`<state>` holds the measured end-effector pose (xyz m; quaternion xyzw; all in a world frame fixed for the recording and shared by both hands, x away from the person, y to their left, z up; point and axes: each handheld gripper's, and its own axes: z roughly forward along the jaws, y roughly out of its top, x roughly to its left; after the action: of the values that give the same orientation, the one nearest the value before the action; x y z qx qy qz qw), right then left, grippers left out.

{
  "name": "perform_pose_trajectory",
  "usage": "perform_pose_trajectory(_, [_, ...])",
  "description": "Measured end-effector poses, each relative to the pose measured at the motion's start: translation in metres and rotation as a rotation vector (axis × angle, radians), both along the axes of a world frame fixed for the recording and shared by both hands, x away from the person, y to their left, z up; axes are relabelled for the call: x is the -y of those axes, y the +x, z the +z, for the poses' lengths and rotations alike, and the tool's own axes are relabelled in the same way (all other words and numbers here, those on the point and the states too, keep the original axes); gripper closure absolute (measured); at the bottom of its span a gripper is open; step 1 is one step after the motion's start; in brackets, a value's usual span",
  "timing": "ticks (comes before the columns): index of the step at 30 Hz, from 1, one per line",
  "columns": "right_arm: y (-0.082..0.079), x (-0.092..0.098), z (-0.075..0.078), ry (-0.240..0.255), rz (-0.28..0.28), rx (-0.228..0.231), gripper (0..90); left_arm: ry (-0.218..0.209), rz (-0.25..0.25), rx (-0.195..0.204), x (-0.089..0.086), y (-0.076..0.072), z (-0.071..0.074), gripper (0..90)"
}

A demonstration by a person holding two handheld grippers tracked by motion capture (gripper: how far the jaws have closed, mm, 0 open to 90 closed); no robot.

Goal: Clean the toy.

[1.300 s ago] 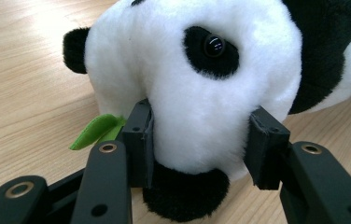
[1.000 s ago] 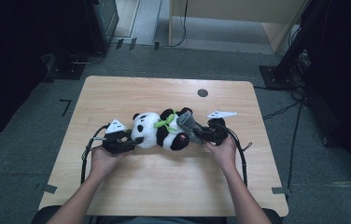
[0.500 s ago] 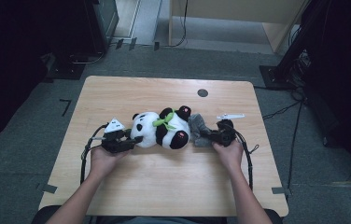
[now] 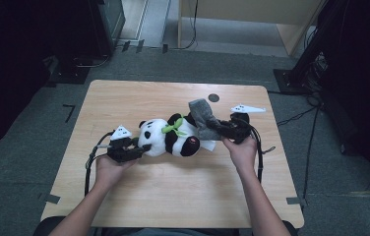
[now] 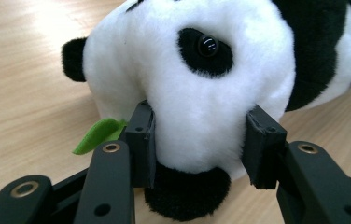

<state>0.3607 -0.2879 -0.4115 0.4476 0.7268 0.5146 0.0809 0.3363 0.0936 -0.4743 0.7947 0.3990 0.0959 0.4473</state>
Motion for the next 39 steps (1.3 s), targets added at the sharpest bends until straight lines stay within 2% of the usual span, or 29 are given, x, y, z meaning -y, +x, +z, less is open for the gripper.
perform_pose_trajectory(3, [0.0, -0.021, 0.014, -0.011, 0.054, 0.031, 78.0, 0.004, 0.006, 0.002, 0.003, -0.006, 0.002, 53.6])
perform_pose_trajectory(6, [0.003, -0.044, 0.019, -0.035, 0.106, 0.03, 78.0, 0.013, 0.006, 0.019, 0.005, -0.009, 0.001, 52.5])
perform_pose_trajectory(10, [0.014, -0.071, 0.006, -0.143, 0.151, -0.013, 78.0, 0.02, 0.002, 0.048, 0.003, -0.008, -0.001, 43.2])
perform_pose_trajectory(12, [0.02, -0.076, -0.003, -0.169, 0.158, -0.036, 78.1, 0.018, -0.007, 0.058, 0.003, -0.007, -0.002, 36.2])
perform_pose_trajectory(15, [0.027, -0.074, -0.009, -0.147, 0.144, -0.054, 78.3, -0.012, -0.014, 0.076, 0.0, -0.006, -0.003, 29.8])
perform_pose_trajectory(20, [0.04, -0.067, -0.016, -0.12, 0.123, -0.075, 78.3, -0.048, -0.022, 0.075, -0.006, -0.003, -0.001, 27.8])
perform_pose_trajectory(23, [0.047, -0.065, -0.017, -0.12, 0.118, -0.095, 78.4, -0.049, -0.043, 0.059, -0.009, 0.0, -0.003, 25.7])
perform_pose_trajectory(24, [0.049, -0.065, -0.016, -0.127, 0.115, -0.096, 78.4, -0.034, -0.042, 0.054, -0.009, 0.001, -0.004, 24.5])
perform_pose_trajectory(28, [0.056, -0.067, -0.015, -0.156, 0.114, -0.096, 78.4, -0.027, -0.045, 0.091, -0.007, 0.003, -0.004, 21.5])
perform_pose_trajectory(33, [0.065, -0.066, -0.014, -0.169, 0.115, -0.117, 78.4, -0.071, -0.054, 0.112, -0.007, 0.011, -0.008, 19.4])
perform_pose_trajectory(36, [0.069, -0.067, -0.015, -0.163, 0.117, -0.122, 78.3, -0.082, -0.059, 0.131, -0.007, 0.015, -0.011, 18.4])
perform_pose_trajectory(39, [0.07, -0.066, -0.017, -0.143, 0.114, -0.131, 78.4, -0.052, -0.071, 0.14, -0.001, 0.021, -0.014, 15.4])
